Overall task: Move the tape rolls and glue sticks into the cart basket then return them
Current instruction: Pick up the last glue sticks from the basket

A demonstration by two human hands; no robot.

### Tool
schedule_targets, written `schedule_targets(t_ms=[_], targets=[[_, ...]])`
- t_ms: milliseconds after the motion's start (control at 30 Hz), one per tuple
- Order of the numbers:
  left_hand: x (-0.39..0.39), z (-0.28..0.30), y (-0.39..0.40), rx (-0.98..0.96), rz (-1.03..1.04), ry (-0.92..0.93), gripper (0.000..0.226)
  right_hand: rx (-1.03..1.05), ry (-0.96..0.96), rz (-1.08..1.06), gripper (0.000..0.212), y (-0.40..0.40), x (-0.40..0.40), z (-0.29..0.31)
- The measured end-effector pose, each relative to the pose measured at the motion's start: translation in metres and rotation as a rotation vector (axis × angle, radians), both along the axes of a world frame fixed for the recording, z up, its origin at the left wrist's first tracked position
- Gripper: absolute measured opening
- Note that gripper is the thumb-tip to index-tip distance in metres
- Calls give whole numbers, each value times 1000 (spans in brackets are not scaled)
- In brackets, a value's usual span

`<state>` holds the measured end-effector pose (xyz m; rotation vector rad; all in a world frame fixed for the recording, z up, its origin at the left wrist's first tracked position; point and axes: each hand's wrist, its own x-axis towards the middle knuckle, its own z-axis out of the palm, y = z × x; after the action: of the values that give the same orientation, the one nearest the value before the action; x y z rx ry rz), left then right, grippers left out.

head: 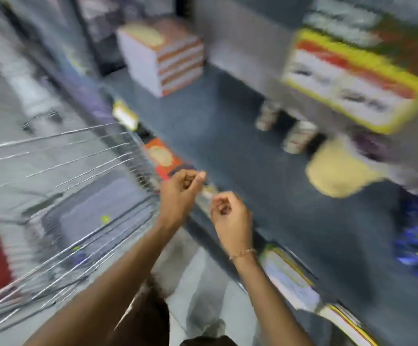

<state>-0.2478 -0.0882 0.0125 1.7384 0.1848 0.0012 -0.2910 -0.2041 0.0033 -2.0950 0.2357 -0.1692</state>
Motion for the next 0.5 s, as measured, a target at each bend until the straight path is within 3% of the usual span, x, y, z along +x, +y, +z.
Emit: schedule_targets(t_ms=[200,267,400,500], targets=[[29,-78,234,125,343,298,15,-130,319,528,13,194,105,-53],[28,-115,291,228,335,490,9,-289,445,669,17,248,126,-82],[10,-174,352,498,124,837,26,-656,663,787,30,329,140,-149],[-3,-224,370,576,69,983,32,-716,858,761,35,365,132,-211]])
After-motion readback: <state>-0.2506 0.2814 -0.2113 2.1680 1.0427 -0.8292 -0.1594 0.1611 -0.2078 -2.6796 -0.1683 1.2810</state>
